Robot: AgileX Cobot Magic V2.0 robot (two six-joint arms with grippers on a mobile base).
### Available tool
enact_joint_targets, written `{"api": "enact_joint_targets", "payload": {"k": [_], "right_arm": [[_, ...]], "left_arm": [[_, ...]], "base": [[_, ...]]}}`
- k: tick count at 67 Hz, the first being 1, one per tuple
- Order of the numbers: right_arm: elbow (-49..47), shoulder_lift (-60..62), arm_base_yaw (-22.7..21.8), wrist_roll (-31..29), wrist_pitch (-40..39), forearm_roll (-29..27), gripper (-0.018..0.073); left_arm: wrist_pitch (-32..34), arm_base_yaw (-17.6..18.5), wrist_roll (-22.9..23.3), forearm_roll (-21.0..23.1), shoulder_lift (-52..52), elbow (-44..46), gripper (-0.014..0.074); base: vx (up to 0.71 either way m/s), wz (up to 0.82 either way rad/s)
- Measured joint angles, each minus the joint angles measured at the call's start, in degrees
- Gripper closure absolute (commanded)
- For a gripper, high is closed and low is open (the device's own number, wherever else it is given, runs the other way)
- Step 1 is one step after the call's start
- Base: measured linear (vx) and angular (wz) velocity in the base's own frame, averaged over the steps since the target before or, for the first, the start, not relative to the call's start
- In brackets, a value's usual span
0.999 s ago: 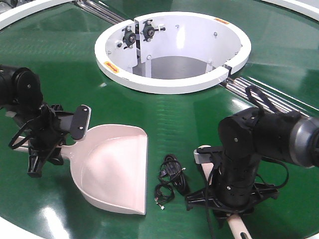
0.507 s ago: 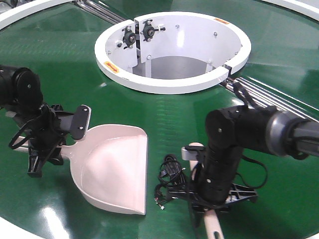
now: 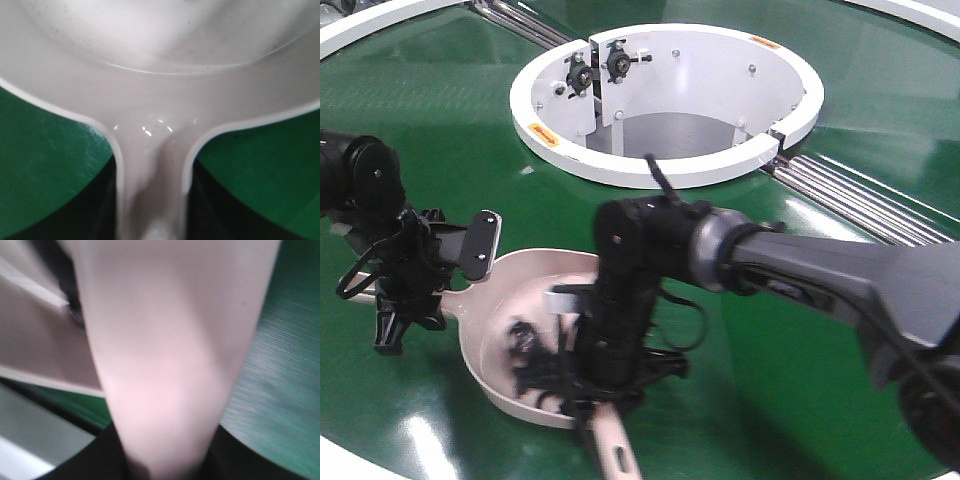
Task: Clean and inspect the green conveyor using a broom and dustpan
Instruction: 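Sweep the black cable into the dustpan with the held brush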
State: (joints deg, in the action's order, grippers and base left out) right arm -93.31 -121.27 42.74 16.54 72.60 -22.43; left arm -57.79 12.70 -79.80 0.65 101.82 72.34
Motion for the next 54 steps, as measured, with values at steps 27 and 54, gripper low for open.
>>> {"api": "enact_joint_targets", "payload": {"k": [27, 54], "right_arm": [[-9.45, -0.59, -0.4, -2.33, -2.25, 1.89, 0.0564], [-1.29, 7.68, -5.95, -2.73, -2.26, 11.29, 0.0564]], "left_arm": [[-0.31, 0.01, -0.01, -0.07, 0.0, 0.0, 0.0604], [-0.31, 0.01, -0.01, 0.04, 0.0, 0.0, 0.0604]], "base": [[0.0, 0.0], [0.0, 0.0]]}}
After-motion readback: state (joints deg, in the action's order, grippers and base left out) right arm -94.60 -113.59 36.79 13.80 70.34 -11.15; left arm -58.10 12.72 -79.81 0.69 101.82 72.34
